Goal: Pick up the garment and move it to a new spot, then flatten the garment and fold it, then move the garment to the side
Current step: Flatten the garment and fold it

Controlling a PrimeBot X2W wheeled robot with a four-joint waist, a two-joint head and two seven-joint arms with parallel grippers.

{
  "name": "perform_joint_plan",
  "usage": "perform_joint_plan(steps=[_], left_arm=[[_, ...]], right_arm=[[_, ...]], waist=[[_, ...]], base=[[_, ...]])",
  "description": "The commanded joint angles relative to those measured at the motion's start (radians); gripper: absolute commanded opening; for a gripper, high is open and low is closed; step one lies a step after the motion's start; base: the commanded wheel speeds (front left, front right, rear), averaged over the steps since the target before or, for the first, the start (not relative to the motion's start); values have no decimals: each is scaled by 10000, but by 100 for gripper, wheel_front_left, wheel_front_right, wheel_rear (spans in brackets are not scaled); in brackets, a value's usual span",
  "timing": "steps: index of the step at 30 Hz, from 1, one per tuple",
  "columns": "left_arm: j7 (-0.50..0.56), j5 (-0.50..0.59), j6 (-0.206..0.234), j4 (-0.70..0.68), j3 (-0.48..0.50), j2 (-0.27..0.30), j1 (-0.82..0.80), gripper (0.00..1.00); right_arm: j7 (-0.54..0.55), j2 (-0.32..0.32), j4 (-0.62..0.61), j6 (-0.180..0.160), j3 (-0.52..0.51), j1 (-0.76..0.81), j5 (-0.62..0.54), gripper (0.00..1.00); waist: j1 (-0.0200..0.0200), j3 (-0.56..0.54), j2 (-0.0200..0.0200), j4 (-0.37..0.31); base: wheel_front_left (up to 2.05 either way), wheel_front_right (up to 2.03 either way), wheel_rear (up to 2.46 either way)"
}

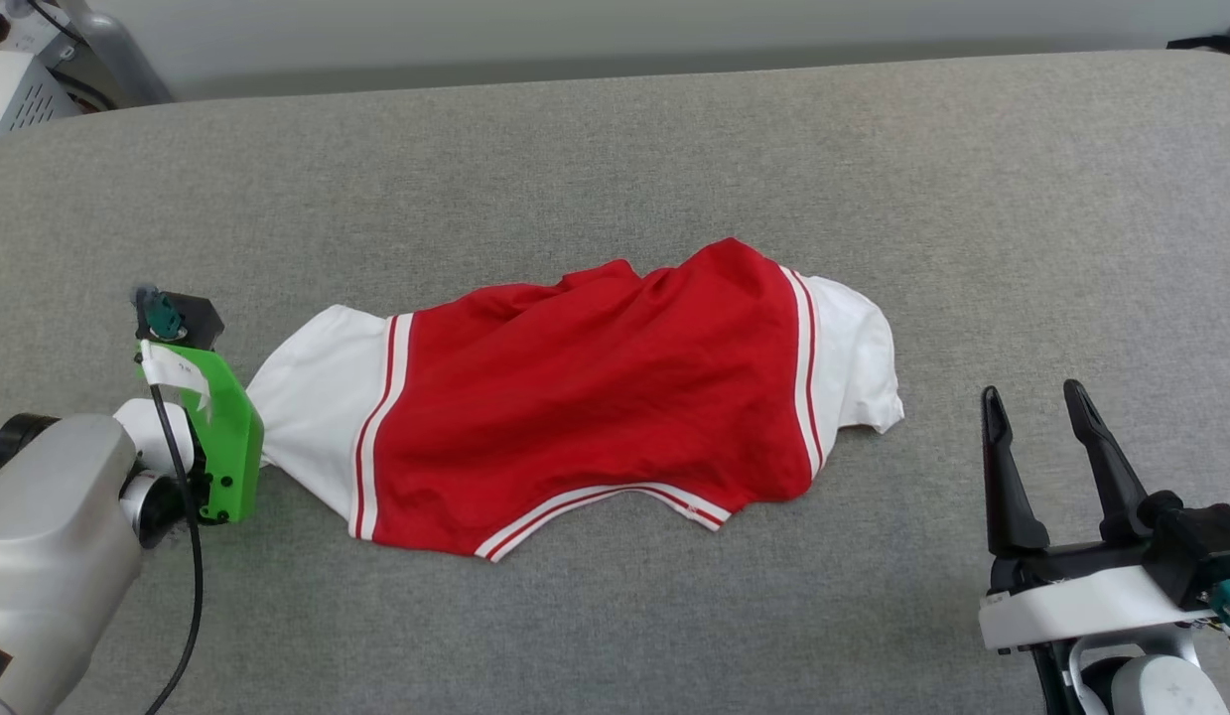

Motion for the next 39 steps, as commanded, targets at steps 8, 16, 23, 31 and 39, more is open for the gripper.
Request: perform_joint_plan(steps=[8, 16, 23, 31, 39], left_arm=[[-4377, 925, 800, 332, 306, -589, 404, 100], [-7199, 1491, 2546, -997, 1183, -691, 1419, 100], [-7240, 3883, 4758, -5267, 3909, -698, 3842, 100], [-7242, 6370, 5342, -8065, 5977, -1809, 6777, 100], [-7243, 7430, 4821, -8414, 6771, -2834, 7496, 100]], right_arm=[[-48, -82, -234, 65, -630, -186, -385, 100], [-48, -1113, -672, 65, -846, -1067, -448, 100], [216, -3127, 1188, 65, 844, -2130, 604, 100], [4426, -5574, 1801, 65, 3793, -3816, 3499, 100], [8175, -6550, 2482, 65, 5489, -4823, 5556, 100]], waist=[[0, -526, 0, 296], [0, -1116, 0, 768], [0, -1275, 0, 1117], [0, -1123, 0, 1469], [0, -558, 0, 1847]], base=[[0, 0, 0], [0, 0, 0], [0, 0, 0], [0, 0, 0], [0, 0, 0]])
